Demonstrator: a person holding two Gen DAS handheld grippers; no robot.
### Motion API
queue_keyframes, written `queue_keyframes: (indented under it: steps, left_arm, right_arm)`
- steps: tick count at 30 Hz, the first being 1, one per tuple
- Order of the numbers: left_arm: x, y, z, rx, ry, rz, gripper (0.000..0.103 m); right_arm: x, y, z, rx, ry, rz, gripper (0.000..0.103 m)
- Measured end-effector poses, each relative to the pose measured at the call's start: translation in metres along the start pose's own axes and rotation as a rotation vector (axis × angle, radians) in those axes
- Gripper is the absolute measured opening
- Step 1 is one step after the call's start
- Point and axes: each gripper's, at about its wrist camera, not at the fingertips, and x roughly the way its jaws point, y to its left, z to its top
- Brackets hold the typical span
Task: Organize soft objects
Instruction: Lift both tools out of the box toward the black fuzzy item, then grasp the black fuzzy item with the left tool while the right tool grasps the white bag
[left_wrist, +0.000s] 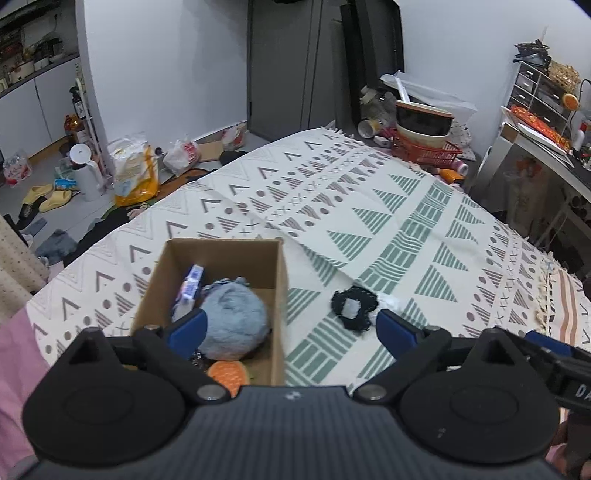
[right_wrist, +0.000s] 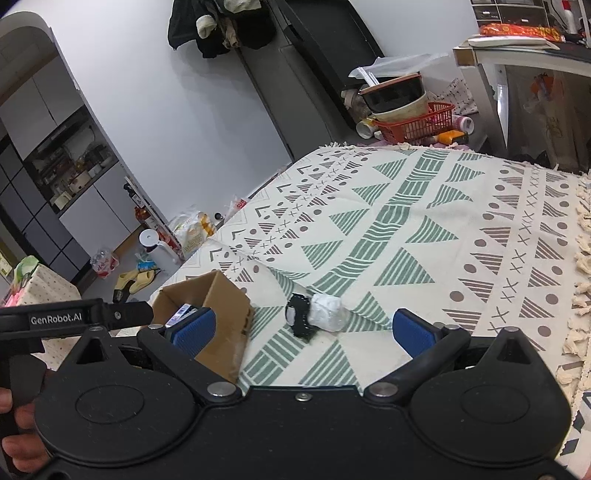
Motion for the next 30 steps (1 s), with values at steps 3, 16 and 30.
queue_keyframes:
  steps: [3,16,30]
  left_arm:
    - [0.007,-0.009,0.0,0.01,0.01,-0.015,0.086]
    - [0.062,-0.035,0.004,0.022,0.103,-0.047,0.063]
    - [0.115,-0.052,0.016,0.016,0.178,-0.055,0.055]
  right_arm:
    - [0.006,-0.012,-0.002,0.049,0.011,0.007,0.102]
    - [0.043,-0.04,-0.001,0.139,0.064,0.03,0.088]
    - [0.09,-0.052,0.004,0.146,0.148,0.029,0.076]
